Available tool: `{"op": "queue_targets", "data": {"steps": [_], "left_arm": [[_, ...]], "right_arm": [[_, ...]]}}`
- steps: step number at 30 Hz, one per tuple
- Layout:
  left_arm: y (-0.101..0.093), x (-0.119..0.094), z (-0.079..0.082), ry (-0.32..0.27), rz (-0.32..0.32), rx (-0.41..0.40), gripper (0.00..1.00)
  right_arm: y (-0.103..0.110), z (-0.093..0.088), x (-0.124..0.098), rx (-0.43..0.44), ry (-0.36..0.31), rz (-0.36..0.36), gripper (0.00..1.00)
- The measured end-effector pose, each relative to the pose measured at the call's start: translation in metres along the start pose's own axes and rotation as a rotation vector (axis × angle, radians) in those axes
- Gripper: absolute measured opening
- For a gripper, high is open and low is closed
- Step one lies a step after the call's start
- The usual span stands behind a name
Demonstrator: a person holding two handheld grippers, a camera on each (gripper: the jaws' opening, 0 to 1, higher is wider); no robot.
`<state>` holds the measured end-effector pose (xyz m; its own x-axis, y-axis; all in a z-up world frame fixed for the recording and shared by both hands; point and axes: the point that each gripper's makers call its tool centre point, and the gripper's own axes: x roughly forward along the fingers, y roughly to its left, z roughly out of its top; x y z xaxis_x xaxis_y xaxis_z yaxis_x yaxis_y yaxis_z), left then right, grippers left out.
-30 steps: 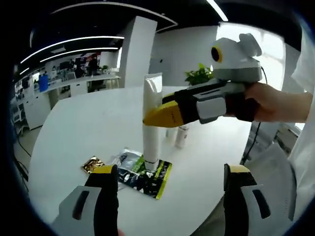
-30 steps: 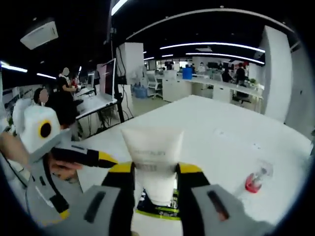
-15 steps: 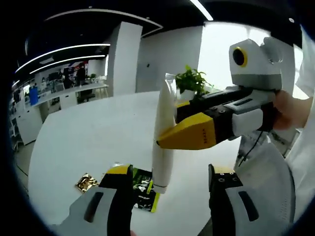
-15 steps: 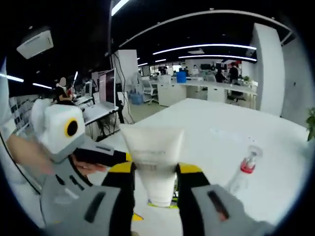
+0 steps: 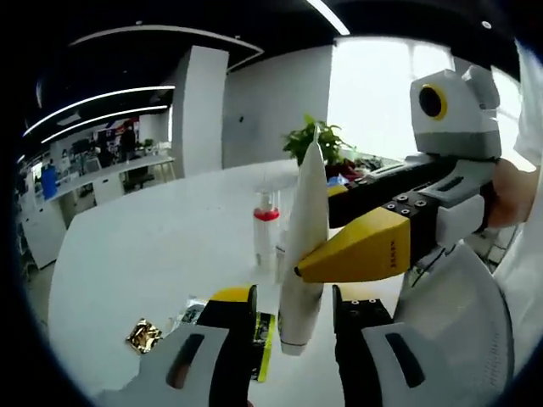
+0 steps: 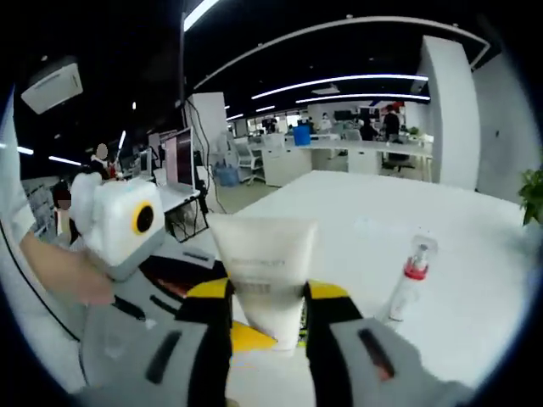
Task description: Arrange the skincare products in the storage area until every visible bottle or jar stands upright without overlapping.
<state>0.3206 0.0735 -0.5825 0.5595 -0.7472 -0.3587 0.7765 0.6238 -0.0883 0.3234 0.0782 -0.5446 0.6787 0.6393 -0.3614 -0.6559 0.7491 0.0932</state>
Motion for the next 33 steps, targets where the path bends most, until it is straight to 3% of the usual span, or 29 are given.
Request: {"op": "queue_targets", "data": {"steps": [5,13,19,24,33], "left_arm": [[-0.006,0.007,0.003,0.010,-0.028,0.033,0.18],[-0.005,0.012,0.005,0.029,-0.063,0.065,0.17],[-0.003,0.024,0.003,0.047,-0.158,0.090,0.16],[0.004,0.033,0.001,0.058,-0.206,0.076,0.15],[0.018,0.049,0.006,0.030,-0.242,0.084,0.15]], "right_arm": [[-0.002,0.001,-0.001,0.014,-0.009,-0.012,0.33],[-0.007,0.002,-0.002,0.002,-0.012,-0.033,0.33],[-0.016,0.000,-0.002,-0.002,-0.008,-0.049,0.33],[-0.028,0.006,-0.008,0.006,-0.046,-0.039,0.29],[-0.037,-0.008,-0.012,0.005,-0.026,-0.037,0.41]]}}
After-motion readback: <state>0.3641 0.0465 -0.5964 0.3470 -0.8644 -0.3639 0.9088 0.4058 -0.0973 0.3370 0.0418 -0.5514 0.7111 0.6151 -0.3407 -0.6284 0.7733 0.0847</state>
